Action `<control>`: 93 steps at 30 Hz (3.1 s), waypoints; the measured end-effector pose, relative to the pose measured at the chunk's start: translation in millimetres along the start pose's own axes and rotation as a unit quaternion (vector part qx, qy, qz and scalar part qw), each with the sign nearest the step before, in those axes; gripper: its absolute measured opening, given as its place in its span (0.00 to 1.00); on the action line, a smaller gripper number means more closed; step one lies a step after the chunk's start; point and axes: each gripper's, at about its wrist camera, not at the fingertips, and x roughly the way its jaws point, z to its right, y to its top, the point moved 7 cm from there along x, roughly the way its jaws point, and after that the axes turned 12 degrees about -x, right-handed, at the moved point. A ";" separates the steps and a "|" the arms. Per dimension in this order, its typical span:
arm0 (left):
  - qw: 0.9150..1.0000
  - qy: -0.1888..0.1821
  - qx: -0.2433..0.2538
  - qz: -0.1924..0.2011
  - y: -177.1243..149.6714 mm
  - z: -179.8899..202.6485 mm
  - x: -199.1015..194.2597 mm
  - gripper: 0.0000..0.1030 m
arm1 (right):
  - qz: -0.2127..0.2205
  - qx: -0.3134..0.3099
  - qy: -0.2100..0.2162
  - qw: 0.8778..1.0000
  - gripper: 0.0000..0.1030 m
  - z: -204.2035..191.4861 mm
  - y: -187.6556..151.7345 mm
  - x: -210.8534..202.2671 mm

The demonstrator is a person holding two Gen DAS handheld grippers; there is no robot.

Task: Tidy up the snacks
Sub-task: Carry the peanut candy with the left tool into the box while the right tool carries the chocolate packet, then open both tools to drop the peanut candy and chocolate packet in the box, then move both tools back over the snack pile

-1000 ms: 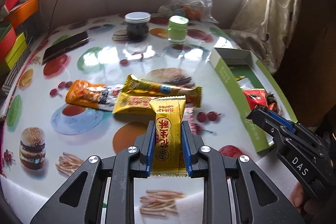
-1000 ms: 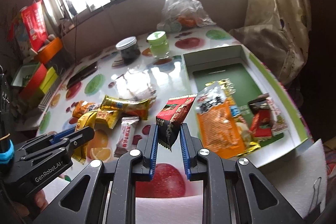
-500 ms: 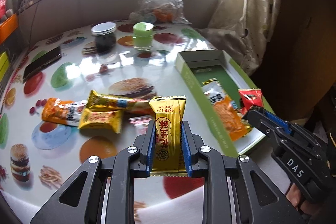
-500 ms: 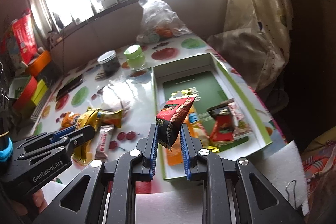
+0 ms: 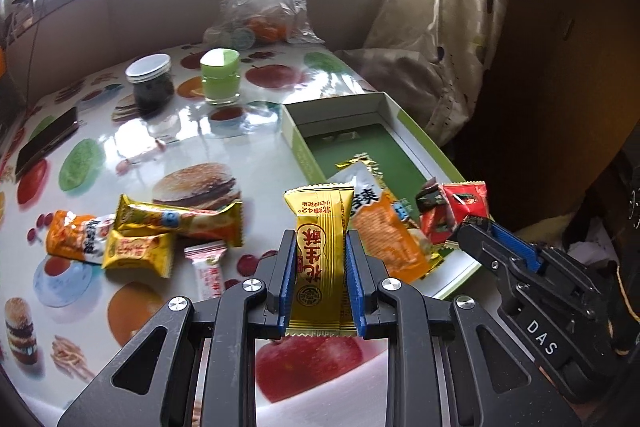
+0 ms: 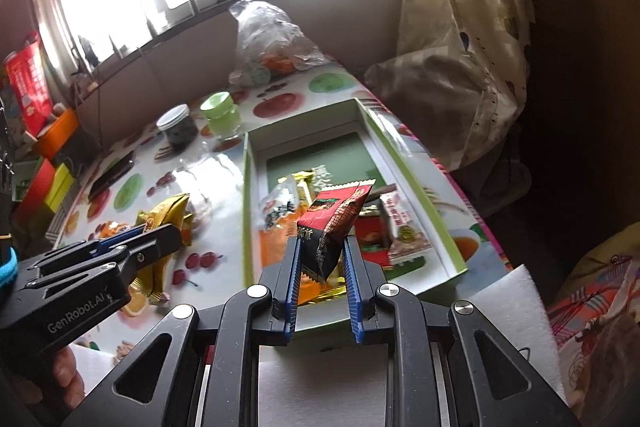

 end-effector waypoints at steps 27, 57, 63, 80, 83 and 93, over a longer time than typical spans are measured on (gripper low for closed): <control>0.999 -0.012 0.017 -0.040 -3.3 35.0 46.2 0.24 | -0.035 0.005 -0.021 0.999 0.19 33.9 -15.4 24.3; 0.998 -0.002 0.029 -0.050 -9.0 41.7 50.6 0.38 | -0.038 0.009 -0.030 0.999 0.33 38.0 -19.3 21.2; 0.999 0.003 0.031 -0.037 -9.4 37.8 38.0 0.41 | -0.018 0.006 -0.023 1.000 0.34 34.7 -16.3 11.7; 0.999 0.043 0.013 0.022 -11.8 -7.2 -4.4 0.50 | -0.002 -0.017 0.024 1.000 0.36 -10.8 -15.0 2.6; 0.998 0.053 0.002 0.030 -13.2 -19.9 -10.3 0.50 | 0.000 -0.029 0.034 0.999 0.36 -23.5 -13.1 0.7; 0.996 0.075 -0.021 0.038 -19.5 -52.8 -25.2 0.50 | 0.004 -0.060 0.062 0.996 0.37 -63.1 -7.3 5.3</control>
